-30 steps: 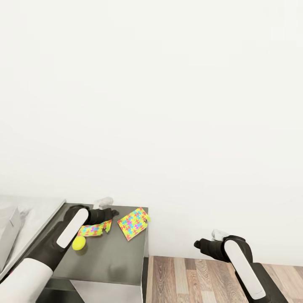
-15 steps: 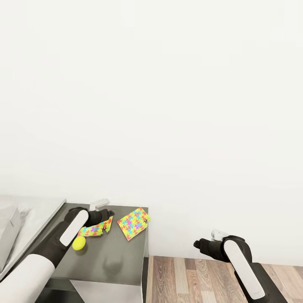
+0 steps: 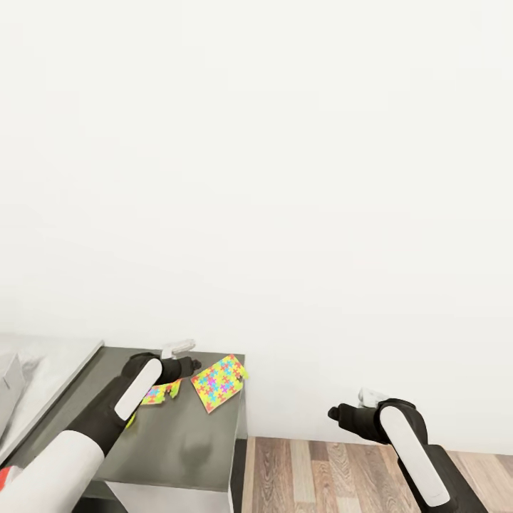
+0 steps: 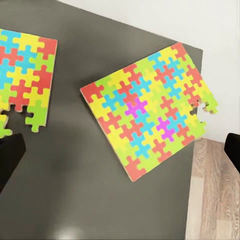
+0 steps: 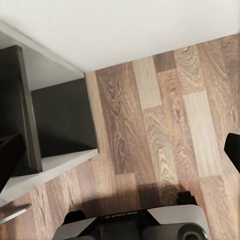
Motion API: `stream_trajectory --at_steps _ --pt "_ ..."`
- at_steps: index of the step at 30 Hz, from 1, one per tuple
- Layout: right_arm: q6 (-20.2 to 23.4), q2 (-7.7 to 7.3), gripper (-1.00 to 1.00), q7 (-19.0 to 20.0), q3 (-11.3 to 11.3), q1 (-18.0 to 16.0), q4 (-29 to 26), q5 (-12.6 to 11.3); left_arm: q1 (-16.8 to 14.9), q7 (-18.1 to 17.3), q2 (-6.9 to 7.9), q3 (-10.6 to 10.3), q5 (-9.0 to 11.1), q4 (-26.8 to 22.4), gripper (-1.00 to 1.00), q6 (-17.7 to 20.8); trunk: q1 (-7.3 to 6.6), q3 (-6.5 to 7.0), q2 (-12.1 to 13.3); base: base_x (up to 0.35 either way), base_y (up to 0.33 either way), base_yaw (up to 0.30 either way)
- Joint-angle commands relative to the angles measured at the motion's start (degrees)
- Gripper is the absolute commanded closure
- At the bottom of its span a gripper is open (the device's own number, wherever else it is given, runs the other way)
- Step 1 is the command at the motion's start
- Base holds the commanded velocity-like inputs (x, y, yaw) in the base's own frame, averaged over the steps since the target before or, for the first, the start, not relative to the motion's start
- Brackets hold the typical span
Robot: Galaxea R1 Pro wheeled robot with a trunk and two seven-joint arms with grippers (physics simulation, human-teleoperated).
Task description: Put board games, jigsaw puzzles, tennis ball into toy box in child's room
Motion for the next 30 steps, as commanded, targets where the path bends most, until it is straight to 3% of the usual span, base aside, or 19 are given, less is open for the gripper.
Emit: stream_trajectory --at_steps 1,7,30 --pt "0.1 -0.07 -1.0 -0.6 0.0 -0.1 -0.1 -0.6 -0.1 0.5 0.0 -0.3 0.1 -0.1 -1.0 0.0 0.05 -0.14 -0.1 0.033 -0.05 0.0" --pt "0.2 0.06 -1.0 -0.2 -0.8 0.0 -0.1 -0.7 -0.1 0.3 -0.11 -0.4 -0.7 -0.1 -1.0 0.1 0.05 -0.14 -0.1 0.097 -0.016 0.0" --pt "0.2 -0.41 -1.0 1.2 -1.1 0.0 -0.2 -0.7 -0.1 0.0 -0.12 -0.3 -0.7 -0.1 -1.0 0.1 0.05 -0.14 -0.1 0.087 0.026 0.0"
